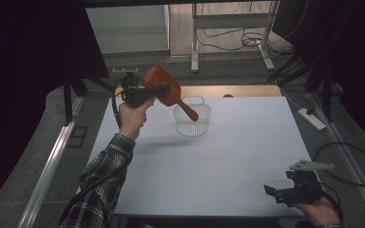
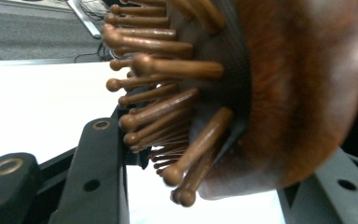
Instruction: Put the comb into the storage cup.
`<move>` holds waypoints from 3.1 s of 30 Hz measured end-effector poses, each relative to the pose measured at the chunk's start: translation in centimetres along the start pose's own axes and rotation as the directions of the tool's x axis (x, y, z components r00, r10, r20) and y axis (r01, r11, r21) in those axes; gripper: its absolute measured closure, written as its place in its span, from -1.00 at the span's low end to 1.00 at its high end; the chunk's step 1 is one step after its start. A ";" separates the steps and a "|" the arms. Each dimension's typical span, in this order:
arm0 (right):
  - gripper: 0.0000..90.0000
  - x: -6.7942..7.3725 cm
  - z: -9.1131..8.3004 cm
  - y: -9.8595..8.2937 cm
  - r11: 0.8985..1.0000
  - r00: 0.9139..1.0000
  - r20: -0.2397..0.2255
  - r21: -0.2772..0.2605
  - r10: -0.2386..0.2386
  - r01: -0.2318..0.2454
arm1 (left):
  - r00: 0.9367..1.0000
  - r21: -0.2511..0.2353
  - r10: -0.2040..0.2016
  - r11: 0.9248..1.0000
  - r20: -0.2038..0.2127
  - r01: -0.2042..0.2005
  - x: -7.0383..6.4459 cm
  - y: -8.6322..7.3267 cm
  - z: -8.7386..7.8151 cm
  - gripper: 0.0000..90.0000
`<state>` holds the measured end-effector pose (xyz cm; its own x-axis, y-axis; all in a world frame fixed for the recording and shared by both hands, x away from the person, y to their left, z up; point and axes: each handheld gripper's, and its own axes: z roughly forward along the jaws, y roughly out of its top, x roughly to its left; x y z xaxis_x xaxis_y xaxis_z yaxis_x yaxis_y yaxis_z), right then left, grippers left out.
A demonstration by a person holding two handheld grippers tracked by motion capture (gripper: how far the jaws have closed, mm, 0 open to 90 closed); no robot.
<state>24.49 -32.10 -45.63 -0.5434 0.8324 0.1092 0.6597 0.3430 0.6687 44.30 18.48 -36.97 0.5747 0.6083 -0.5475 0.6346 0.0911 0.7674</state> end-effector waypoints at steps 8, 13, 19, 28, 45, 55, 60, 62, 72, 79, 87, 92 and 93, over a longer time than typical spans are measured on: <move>-1.00 -0.1 -0.2 -0.1 1.000 1.000 -0.007 -0.011 0.005 -0.005 | 0.999 -0.007 -0.014 1.000 -0.030 0.013 0.6 0.0 1.9 0.16; -1.00 -0.2 -0.5 -0.3 1.000 1.000 -0.005 -0.017 -0.003 0.003 | 0.999 -0.006 -0.019 1.000 -0.036 0.019 0.6 -0.2 2.6 0.16; -1.00 -0.4 -0.7 -0.4 0.999 1.000 -0.011 -0.030 0.015 -0.016 | 0.999 0.001 -0.012 1.000 -0.049 0.012 0.4 -0.5 3.5 0.16; -1.00 -0.3 -0.6 -0.3 1.000 1.000 -0.013 -0.021 -0.001 0.000 | 0.998 0.007 0.000 1.000 -0.070 0.000 0.3 -1.2 4.5 0.16; -1.00 -0.4 -0.5 -0.3 1.000 1.000 -0.003 -0.016 0.014 -0.014 | 0.993 0.028 0.003 1.000 -0.115 0.000 0.3 -3.3 6.7 0.15; -1.00 -0.6 -0.5 -0.3 0.999 0.999 0.006 -0.018 0.035 -0.035 | 0.990 0.023 -0.028 0.999 -0.137 0.031 0.8 -4.5 7.4 0.15; -1.00 -0.6 -0.5 -0.3 0.999 0.999 0.003 -0.014 0.038 -0.038 | 0.988 0.027 -0.034 0.999 -0.152 0.038 0.9 -5.0 7.7 0.15; -1.00 -0.6 -0.5 -0.3 0.999 0.999 0.006 -0.012 0.042 -0.042 | 0.987 0.028 -0.033 0.999 -0.156 0.038 0.9 -5.1 7.8 0.15; -1.00 -0.7 -0.4 -0.3 0.999 0.999 0.009 -0.007 0.044 -0.044 | 0.982 0.005 -0.063 0.998 -0.176 0.065 1.4 -6.0 7.9 0.13; -1.00 -0.7 -0.3 -0.3 0.999 0.999 0.010 0.000 0.044 -0.044 | 0.980 -0.015 -0.083 0.997 -0.181 0.081 1.8 -6.6 7.8 0.08; -1.00 -0.6 -0.3 -0.3 0.999 0.999 0.012 0.005 0.040 -0.040 | 0.977 -0.010 -0.097 0.995 -0.191 0.097 2.5 -6.9 7.6 -0.03; -1.00 -0.6 -0.3 -0.3 0.999 0.999 0.015 0.006 0.037 -0.037 | 0.975 0.001 -0.065 0.998 -0.211 0.067 2.4 -6.9 7.5 -0.09; -1.00 -0.6 -0.3 -0.3 0.999 0.999 0.015 0.006 0.037 -0.037 | 0.975 0.004 -0.063 0.998 -0.212 0.065 2.4 -6.9 7.5 -0.10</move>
<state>24.49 -32.77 -45.67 -0.5108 0.8509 0.1223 0.6825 0.3149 0.6596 45.22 13.39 -46.13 0.4109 0.7549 -0.5112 0.6725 0.1276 0.7290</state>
